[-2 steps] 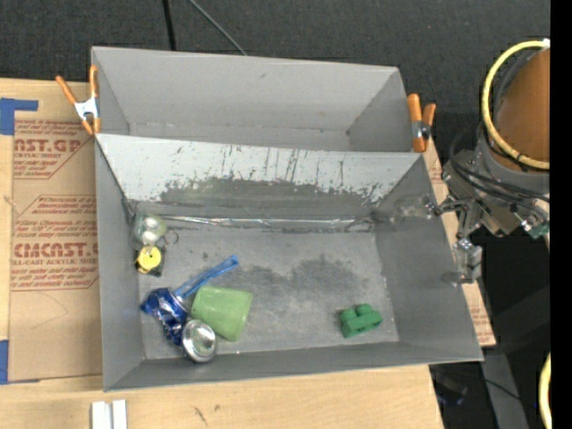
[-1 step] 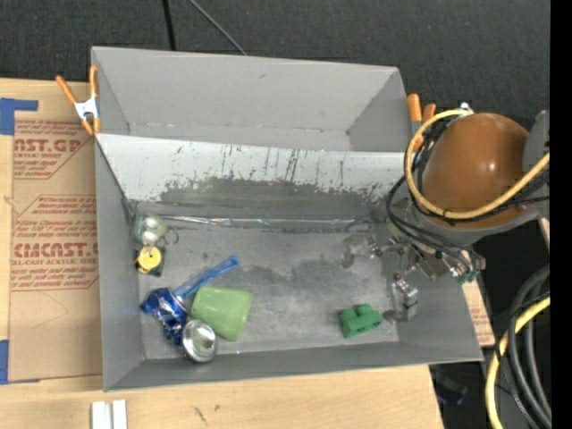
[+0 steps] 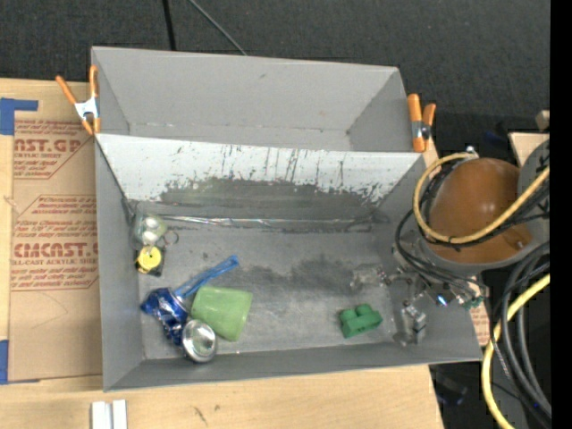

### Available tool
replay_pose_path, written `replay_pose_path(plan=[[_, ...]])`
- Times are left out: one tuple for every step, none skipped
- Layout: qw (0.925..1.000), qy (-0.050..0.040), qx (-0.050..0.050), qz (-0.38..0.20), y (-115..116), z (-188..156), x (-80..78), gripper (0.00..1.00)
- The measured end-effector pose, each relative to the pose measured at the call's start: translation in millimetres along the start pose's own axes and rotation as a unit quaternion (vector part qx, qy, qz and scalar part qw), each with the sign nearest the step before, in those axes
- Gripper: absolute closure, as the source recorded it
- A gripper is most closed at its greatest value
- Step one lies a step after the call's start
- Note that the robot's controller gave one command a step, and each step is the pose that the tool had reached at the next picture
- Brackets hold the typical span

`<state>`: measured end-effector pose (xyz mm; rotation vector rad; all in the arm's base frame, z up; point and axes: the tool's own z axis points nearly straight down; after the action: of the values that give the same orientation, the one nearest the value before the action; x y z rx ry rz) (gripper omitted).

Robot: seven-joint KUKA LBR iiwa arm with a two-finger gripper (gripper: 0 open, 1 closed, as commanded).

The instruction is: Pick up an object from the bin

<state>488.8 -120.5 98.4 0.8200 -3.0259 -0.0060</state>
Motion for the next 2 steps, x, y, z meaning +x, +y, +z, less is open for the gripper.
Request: replay_pose_path(plan=[[0.9998, -0.0068, 0.004, -0.018, 19.1, 28.8, -10.4, 0.0], [0.9998, -0.0033, 0.002, -0.017, 19.3, 28.9, -8.2, 1.0]])
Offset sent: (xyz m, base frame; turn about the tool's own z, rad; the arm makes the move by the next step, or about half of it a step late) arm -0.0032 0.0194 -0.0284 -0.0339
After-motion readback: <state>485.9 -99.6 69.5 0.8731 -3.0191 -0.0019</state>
